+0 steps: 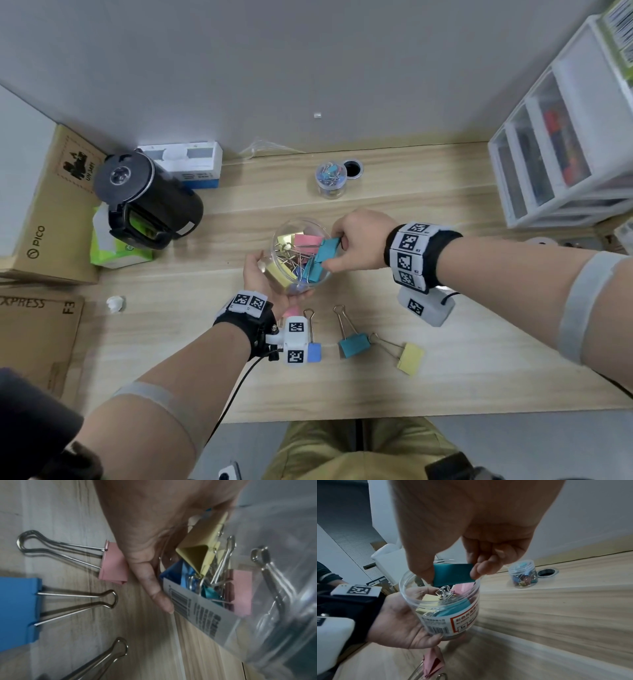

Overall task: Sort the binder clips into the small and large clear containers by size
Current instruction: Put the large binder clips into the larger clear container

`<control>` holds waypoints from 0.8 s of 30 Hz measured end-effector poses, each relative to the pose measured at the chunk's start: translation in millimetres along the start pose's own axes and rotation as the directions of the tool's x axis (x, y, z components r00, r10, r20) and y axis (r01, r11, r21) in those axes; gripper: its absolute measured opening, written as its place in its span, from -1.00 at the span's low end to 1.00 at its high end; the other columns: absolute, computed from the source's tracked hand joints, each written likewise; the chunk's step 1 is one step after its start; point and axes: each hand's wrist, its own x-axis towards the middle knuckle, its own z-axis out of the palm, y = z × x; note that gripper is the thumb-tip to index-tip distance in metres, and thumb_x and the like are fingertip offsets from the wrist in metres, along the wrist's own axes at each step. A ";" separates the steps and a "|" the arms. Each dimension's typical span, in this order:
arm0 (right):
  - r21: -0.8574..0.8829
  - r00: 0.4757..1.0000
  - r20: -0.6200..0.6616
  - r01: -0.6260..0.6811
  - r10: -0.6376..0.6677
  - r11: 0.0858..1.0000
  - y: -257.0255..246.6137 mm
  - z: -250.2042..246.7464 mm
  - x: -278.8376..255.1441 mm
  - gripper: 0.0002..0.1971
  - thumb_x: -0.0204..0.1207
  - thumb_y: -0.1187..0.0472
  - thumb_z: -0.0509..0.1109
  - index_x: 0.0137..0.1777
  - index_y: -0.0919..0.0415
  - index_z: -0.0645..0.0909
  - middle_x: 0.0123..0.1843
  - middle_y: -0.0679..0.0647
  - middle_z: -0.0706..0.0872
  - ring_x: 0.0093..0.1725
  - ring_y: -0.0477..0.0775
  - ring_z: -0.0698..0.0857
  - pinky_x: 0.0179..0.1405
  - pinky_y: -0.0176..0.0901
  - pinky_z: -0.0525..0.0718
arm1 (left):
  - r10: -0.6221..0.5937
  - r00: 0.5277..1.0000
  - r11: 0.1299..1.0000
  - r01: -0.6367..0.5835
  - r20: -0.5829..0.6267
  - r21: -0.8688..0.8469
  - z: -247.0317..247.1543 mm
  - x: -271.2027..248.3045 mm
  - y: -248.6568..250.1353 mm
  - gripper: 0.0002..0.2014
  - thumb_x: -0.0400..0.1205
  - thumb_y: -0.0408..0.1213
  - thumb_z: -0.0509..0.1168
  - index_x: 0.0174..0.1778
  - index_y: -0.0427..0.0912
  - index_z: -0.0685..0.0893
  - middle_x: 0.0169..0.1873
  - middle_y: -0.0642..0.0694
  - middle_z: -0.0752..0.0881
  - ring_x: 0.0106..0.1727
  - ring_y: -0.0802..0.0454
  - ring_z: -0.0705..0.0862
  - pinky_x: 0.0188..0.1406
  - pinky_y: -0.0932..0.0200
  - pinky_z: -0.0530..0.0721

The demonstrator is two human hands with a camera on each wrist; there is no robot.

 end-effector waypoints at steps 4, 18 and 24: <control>-0.027 0.998 -0.044 -0.038 0.036 0.999 -13.5 -0.8 -6.2 -0.36 0.30 -0.48 0.23 -0.34 0.16 0.65 -0.41 0.09 0.68 -0.37 0.09 0.63 -0.47 -0.12 0.49 | -0.004 1.000 1.000 0.003 0.012 0.013 2.0 -1.4 -1.9 -0.40 0.63 0.20 0.08 0.27 -0.21 0.71 0.08 -0.36 0.84 0.20 -0.40 0.76 0.10 -0.23 0.72; 0.098 0.973 -0.028 -0.226 0.230 0.969 -48.7 -15.9 -13.1 -0.39 0.56 -0.30 -0.05 -0.37 0.16 0.55 -0.34 0.11 0.64 -0.26 0.17 0.64 -0.24 -0.09 0.58 | 0.013 1.000 0.998 -0.012 0.013 -0.058 7.8 -4.1 -4.4 -0.45 0.59 0.15 0.16 0.24 -0.22 0.71 0.21 -0.36 0.79 0.23 -0.40 0.76 0.23 -0.27 0.69; 0.360 0.977 0.085 -0.214 0.196 0.908 -57.5 -5.9 0.2 -0.37 0.70 -0.15 -0.15 -0.18 0.30 0.59 -0.45 0.18 0.66 -0.40 0.22 0.70 -0.09 0.03 0.75 | -0.003 0.999 1.000 0.003 0.035 -0.020 8.8 -6.2 -6.8 -0.46 0.58 0.14 0.17 0.21 -0.22 0.72 0.12 -0.35 0.82 0.25 -0.38 0.74 0.37 -0.27 0.62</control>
